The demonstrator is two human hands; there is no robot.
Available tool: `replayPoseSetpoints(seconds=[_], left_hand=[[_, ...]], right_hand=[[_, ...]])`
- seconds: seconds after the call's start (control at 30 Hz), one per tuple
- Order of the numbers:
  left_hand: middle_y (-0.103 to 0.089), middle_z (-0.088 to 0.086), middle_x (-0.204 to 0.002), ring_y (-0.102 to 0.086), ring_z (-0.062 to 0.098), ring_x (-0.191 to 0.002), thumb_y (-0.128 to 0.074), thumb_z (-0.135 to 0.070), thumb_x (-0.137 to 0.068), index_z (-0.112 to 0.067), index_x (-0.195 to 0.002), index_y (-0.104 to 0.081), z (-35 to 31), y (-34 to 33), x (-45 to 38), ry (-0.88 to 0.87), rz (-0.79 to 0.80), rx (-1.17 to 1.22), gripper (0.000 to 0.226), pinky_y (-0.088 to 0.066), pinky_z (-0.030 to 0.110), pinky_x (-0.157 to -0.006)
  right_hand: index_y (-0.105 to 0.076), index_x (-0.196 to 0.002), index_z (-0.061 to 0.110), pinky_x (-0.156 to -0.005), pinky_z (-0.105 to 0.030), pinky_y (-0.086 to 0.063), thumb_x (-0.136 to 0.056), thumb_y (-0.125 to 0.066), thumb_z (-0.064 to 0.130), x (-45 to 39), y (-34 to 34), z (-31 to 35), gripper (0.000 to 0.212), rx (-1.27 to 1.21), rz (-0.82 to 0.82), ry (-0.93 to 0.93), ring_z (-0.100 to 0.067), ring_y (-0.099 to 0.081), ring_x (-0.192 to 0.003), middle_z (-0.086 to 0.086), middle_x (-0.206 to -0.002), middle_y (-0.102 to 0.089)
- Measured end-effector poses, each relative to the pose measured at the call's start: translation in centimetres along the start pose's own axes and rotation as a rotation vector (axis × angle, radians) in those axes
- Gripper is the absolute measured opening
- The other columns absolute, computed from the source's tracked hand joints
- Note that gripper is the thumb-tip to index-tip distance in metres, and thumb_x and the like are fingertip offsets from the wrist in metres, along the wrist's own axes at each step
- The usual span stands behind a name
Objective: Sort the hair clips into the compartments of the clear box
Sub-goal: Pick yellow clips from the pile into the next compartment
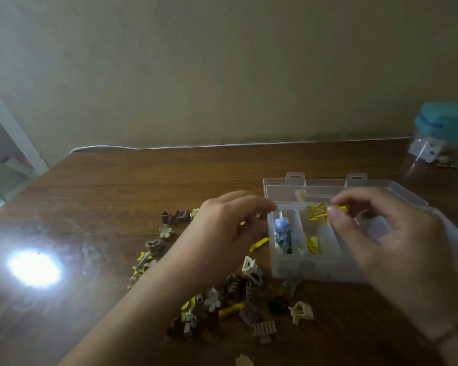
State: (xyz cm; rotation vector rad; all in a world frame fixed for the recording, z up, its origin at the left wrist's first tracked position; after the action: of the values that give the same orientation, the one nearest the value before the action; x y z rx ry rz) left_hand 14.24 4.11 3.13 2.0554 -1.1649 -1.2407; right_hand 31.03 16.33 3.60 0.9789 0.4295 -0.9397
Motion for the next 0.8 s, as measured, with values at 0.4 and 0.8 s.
replayPoseSetpoints(seconds=[0.4, 0.8], left_hand=[[-0.070, -0.010, -0.099, -0.063, 0.007, -0.093, -0.066, -0.019, -0.089, -0.024, -0.101, -0.077, 3.7, -2.9, -0.1, 0.061, 0.269, -0.301, 0.017, -0.055, 0.030, -0.084], [-0.075, -0.011, -0.093, -0.071, 0.013, -0.089, -0.075, -0.029, -0.081, -0.026, -0.096, -0.079, -1.4, 2.8, 0.0, 0.027, 0.165, 0.296, 0.016, -0.058, 0.034, -0.074]], right_hand=[[-0.064, -0.093, 0.036, -0.072, -0.022, -0.048, -0.086, -0.057, 0.050, -0.2, -0.2, -1.2, 0.017, 0.089, 0.075, -0.062, 0.001, -0.058, -0.087, 0.023, -0.086, -0.062], [-0.068, -0.103, 0.025, -0.079, -0.026, -0.047, -0.091, -0.056, 0.035, 1.0, -2.0, 2.5, 0.020, -0.131, 0.091, 0.212, -0.006, -0.059, -0.096, 0.014, -0.095, -0.062]])
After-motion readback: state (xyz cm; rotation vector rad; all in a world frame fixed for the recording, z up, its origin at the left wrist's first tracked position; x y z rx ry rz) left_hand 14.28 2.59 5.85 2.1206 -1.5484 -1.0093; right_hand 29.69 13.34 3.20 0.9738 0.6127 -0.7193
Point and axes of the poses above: each hand's wrist, its own x-axis away from the middle knuckle, its own y-axis out of the back of the hand, z = x × y, the point moved 4 cm from there along -x, towards the middle knuckle
